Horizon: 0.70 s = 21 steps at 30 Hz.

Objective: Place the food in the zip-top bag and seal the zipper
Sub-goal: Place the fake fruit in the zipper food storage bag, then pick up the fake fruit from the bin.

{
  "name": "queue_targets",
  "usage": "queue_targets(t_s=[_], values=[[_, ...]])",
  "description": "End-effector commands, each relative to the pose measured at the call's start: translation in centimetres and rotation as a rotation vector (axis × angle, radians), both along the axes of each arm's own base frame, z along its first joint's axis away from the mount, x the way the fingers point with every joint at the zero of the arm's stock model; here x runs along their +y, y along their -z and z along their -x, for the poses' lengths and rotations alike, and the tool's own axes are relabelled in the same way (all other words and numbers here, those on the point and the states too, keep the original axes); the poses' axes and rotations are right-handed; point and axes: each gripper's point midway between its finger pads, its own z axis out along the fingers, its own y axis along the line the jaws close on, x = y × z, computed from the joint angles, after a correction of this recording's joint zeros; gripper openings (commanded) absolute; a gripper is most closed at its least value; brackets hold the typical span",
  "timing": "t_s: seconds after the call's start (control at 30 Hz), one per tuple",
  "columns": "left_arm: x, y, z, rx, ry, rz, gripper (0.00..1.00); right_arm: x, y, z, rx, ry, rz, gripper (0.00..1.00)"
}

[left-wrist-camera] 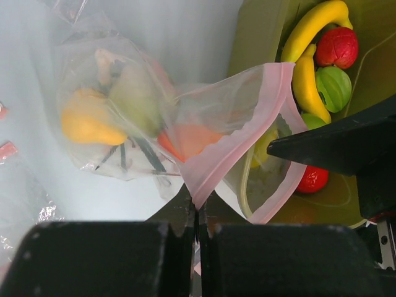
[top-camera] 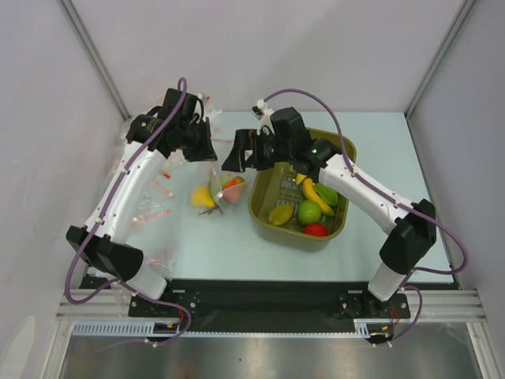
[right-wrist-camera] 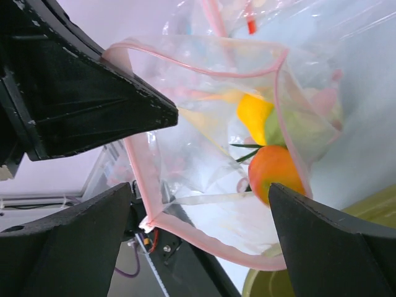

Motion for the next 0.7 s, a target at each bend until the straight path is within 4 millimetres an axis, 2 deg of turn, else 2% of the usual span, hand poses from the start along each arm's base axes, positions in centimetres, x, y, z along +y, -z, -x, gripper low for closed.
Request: queue_targets(t_s=[0.0,0.13,0.17,0.2,0.27,0.3,0.33,0.37,0.43,0.47,0.5,0.57,0.67], values=[[0.0,-2.7,0.0,-0.082,-0.009,0.052,0.00,-2.2,-4.4,-0.6,-0.155,0.058,-0.013,1.00],[0.2,-3.2,-0.2,-0.103,-0.020,0.049,0.00,-5.7,-7.2,-0.9,-0.379,0.120,0.009,1.00],[0.2,-3.3,-0.3,-0.109,-0.022,0.047,0.01,-6.8,-7.5,-1.5,-0.423,0.180,0.016,1.00],[0.3,-3.3,-0.3,-0.112,-0.024,0.046,0.01,-8.3,-7.6,-0.9,-0.446,0.228,-0.017,1.00],[0.3,-3.2,-0.4,-0.111,-0.024,0.041,0.01,-11.2,-7.5,-2.0,-0.446,0.342,-0.053,1.00],[0.3,-3.2,-0.5,-0.112,-0.025,0.042,0.01,-12.6,-6.1,-2.1,-0.365,0.395,-0.074,1.00],[0.3,-3.1,-0.5,-0.110,-0.025,0.042,0.01,-13.6,-5.4,-2.7,-0.322,0.424,-0.069,0.95],[0.2,-3.3,-0.5,-0.116,-0.025,0.044,0.01,-15.4,-3.3,-3.3,-0.236,0.448,-0.016,0.88],[0.2,-3.5,-0.6,-0.121,-0.027,0.046,0.01,-16.3,-2.0,-4.0,-0.191,0.444,0.074,0.82],[0.2,-3.6,-0.7,-0.129,-0.028,0.048,0.01,-17.6,-1.0,-4.6,-0.169,0.501,0.137,0.81],[0.2,-3.8,-0.7,-0.132,-0.028,0.049,0.02,-18.4,0.5,-4.4,-0.123,0.517,0.199,0.81],[0.2,-3.9,-0.9,-0.137,-0.027,0.048,0.02,-19.7,2.0,-5.1,-0.091,0.560,0.254,0.82],[0.1,-3.9,-1.1,-0.133,-0.023,0.044,0.02,-19.8,3.6,-5.6,-0.058,0.562,0.286,0.82]])
